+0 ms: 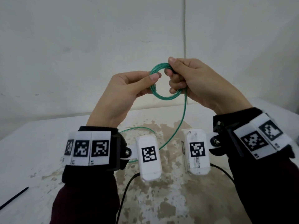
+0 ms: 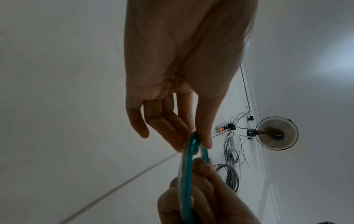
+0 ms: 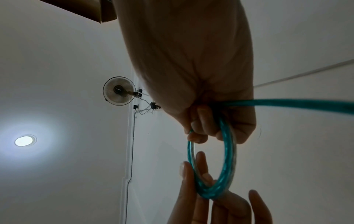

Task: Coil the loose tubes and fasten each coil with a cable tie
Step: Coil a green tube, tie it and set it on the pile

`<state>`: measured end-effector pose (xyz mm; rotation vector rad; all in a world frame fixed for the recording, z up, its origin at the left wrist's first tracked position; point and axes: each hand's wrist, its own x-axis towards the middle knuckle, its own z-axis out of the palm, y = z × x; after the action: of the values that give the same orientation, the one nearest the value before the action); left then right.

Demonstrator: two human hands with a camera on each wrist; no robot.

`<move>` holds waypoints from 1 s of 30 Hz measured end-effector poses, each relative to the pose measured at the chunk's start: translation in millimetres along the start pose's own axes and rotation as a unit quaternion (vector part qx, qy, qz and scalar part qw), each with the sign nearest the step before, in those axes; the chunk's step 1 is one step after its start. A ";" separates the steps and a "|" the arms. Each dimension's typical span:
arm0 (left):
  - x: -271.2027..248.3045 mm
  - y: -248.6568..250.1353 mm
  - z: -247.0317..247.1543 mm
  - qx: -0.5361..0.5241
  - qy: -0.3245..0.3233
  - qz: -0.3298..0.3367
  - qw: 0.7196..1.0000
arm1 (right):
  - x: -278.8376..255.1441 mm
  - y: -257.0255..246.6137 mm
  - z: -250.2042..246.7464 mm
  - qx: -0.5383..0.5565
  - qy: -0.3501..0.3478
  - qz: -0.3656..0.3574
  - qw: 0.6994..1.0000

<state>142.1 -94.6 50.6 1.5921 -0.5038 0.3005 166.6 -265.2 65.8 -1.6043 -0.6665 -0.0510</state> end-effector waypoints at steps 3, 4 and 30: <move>-0.9 0.6 -5.3 0.028 -0.057 -0.041 0.997 | -2.5 0.1 -2.1 -0.040 -0.038 0.003 0.998; -1.7 1.4 -5.8 0.028 -0.084 -0.062 0.994 | -3.5 0.3 -1.5 -0.061 -0.056 0.003 0.997; 2.0 6.3 1.8 -0.116 -0.051 -0.030 0.991 | -0.6 1.6 12.7 0.034 -0.063 -0.011 0.997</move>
<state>140.5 -96.8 56.8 1.3966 -0.5481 0.1109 162.4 -253.7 62.0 -1.5439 -0.7751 0.0556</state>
